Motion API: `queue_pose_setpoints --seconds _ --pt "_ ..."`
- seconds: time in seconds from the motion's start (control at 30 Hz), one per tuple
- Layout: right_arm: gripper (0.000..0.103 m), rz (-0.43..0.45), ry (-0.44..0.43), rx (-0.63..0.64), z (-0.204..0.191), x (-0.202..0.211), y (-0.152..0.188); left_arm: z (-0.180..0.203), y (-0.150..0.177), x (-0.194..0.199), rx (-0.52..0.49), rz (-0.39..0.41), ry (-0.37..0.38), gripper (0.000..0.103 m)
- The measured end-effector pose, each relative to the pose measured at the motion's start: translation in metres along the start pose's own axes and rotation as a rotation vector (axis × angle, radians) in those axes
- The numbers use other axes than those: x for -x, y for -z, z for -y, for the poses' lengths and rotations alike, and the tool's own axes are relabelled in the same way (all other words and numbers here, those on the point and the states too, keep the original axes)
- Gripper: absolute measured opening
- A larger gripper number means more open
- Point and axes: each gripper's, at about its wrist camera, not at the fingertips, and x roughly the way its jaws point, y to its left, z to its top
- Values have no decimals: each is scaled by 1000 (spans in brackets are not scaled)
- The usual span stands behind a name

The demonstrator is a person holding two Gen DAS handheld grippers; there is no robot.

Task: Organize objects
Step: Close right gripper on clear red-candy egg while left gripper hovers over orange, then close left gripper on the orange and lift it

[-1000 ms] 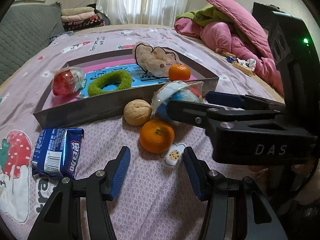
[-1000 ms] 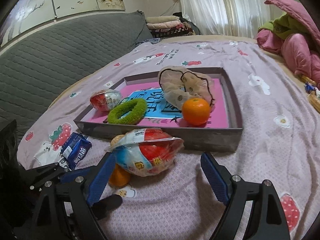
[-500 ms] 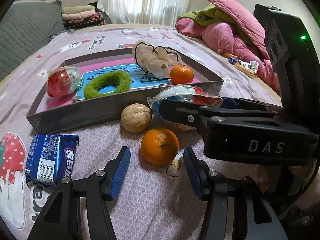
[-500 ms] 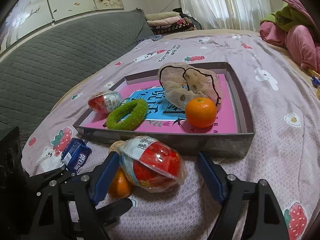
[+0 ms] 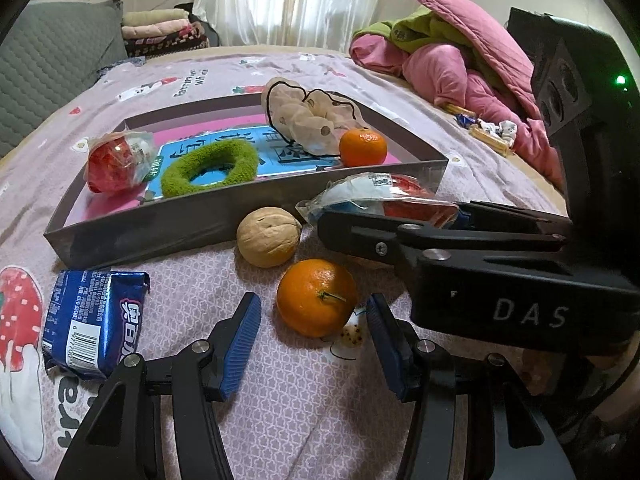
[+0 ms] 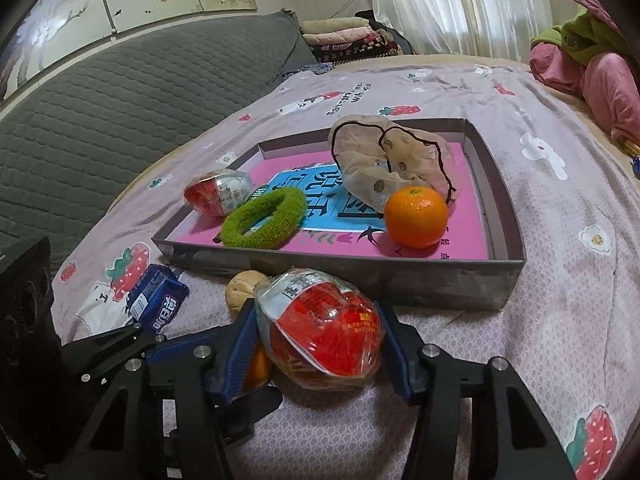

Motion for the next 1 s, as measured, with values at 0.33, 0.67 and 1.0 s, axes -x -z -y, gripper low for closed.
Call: queue_pose_setpoints --seconds 0.33,0.67,1.0 --pt "56 24 -13 -57 14 11 0 0 -1 0 4 -8 9 40" --pt "56 35 -14 -53 13 15 1 -1 1 4 6 -4 19 39" --pt "56 81 -36 -47 9 27 1 -4 -1 26 15 23 16 39"
